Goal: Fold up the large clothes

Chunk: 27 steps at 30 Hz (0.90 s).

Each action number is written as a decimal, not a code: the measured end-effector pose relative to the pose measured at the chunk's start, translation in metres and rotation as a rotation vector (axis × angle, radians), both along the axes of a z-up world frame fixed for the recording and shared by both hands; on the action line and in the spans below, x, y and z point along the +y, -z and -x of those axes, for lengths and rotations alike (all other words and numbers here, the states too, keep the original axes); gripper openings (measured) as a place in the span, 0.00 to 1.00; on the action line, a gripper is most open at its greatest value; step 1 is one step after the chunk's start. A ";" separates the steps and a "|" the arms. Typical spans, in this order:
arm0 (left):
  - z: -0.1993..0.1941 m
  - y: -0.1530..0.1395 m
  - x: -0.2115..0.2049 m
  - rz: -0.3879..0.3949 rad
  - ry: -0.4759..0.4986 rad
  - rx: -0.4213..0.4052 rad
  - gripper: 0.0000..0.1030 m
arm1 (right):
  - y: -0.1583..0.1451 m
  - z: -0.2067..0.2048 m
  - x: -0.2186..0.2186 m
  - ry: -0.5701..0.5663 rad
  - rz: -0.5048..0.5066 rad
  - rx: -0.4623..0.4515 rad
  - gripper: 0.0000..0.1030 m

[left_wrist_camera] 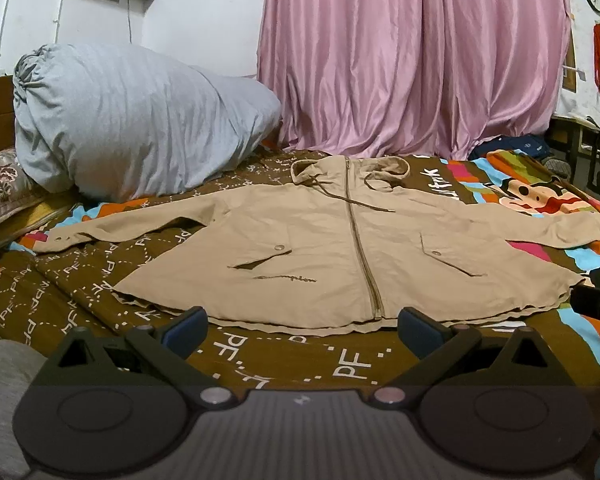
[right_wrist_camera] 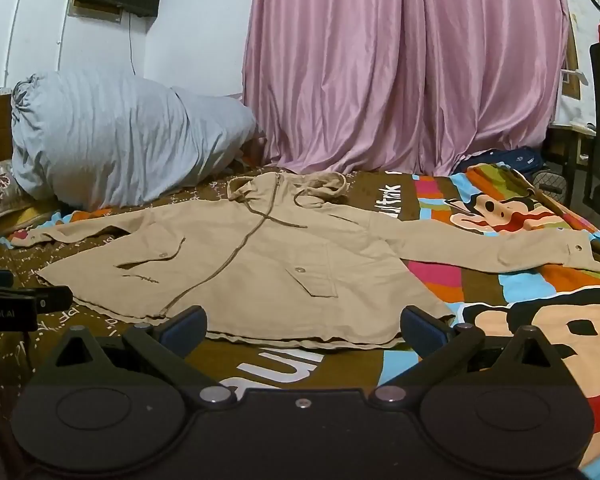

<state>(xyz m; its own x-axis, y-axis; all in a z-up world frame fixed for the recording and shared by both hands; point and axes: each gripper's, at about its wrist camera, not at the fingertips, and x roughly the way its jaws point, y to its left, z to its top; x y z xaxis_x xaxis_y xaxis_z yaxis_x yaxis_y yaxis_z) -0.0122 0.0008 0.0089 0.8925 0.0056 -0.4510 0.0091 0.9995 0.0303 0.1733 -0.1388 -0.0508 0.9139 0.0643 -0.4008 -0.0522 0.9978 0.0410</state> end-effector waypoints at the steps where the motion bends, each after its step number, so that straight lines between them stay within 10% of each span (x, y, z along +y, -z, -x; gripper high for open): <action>1: 0.000 -0.001 0.000 0.002 -0.002 -0.001 1.00 | 0.000 0.000 -0.001 -0.001 -0.003 0.000 0.99; 27: 0.002 -0.004 0.006 0.015 -0.018 -0.001 1.00 | 0.001 0.002 -0.004 0.003 -0.042 0.021 0.99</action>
